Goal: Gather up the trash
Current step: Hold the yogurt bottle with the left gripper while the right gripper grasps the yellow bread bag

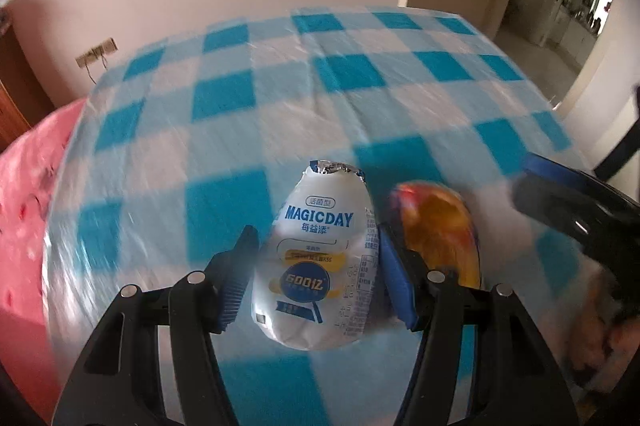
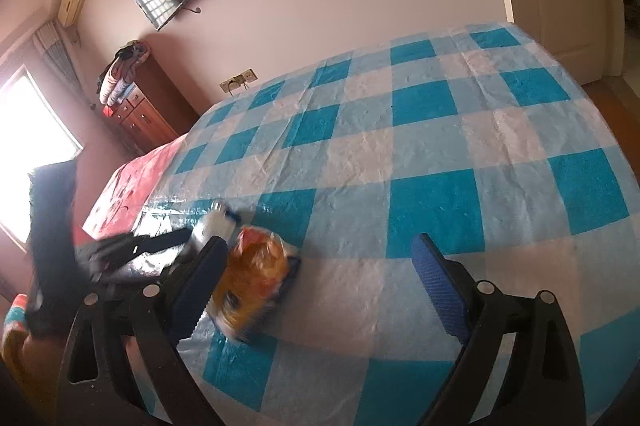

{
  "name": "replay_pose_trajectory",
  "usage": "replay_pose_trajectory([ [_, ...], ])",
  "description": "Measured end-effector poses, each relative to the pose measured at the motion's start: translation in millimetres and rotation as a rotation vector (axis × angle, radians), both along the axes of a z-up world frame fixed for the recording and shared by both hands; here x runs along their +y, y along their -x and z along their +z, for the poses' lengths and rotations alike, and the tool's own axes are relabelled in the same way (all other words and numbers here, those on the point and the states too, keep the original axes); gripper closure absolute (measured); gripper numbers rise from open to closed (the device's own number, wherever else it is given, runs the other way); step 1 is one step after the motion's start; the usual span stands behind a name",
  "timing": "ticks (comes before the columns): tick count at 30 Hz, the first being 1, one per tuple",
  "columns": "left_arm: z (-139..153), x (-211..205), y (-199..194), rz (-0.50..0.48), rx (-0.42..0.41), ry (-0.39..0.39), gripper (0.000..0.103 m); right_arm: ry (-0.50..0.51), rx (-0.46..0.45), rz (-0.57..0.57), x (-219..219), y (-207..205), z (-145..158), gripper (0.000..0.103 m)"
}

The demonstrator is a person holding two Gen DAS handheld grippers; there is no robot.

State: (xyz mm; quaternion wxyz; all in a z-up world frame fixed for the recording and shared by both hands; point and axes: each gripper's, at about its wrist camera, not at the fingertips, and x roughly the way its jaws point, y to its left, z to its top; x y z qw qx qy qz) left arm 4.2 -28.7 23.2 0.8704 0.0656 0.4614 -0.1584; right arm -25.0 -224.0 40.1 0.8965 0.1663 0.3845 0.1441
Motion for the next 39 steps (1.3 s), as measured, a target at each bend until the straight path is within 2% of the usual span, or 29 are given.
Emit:
replay_pose_trajectory([
  [3,-1.4,-0.6,17.5,-0.008,0.017,0.048,0.042,0.006,-0.006,0.017,2.7,2.6,0.2,0.011],
  [9,0.5,22.8,38.1,0.093,0.026,0.129,0.042,-0.007,0.023,0.060,13.4,5.4,-4.4,0.011],
  [15,3.3,45.1,51.5,0.160,0.006,0.131,0.042,0.078,0.034,0.118,41.1,7.6,-7.7,0.011],
  [18,5.7,53.8,56.7,0.173,-0.011,0.124,0.042,0.156,0.026,0.125,55.1,9.1,-7.9,0.012],
  [19,6.1,56.2,58.6,0.176,-0.014,0.123,0.042,0.176,0.024,0.131,59.2,9.3,-8.4,0.016],
  [30,11.0,83.6,69.1,0.203,-0.031,0.143,0.042,0.375,0.023,0.100,83.4,9.5,-13.4,0.027],
  [33,11.8,90.2,71.8,0.211,-0.037,0.134,0.042,0.429,0.017,0.114,92.6,11.2,-14.7,0.033],
  [39,14.9,105.6,78.6,0.231,-0.062,0.117,0.042,0.449,0.008,0.125,96.0,12.9,-14.4,0.044],
])
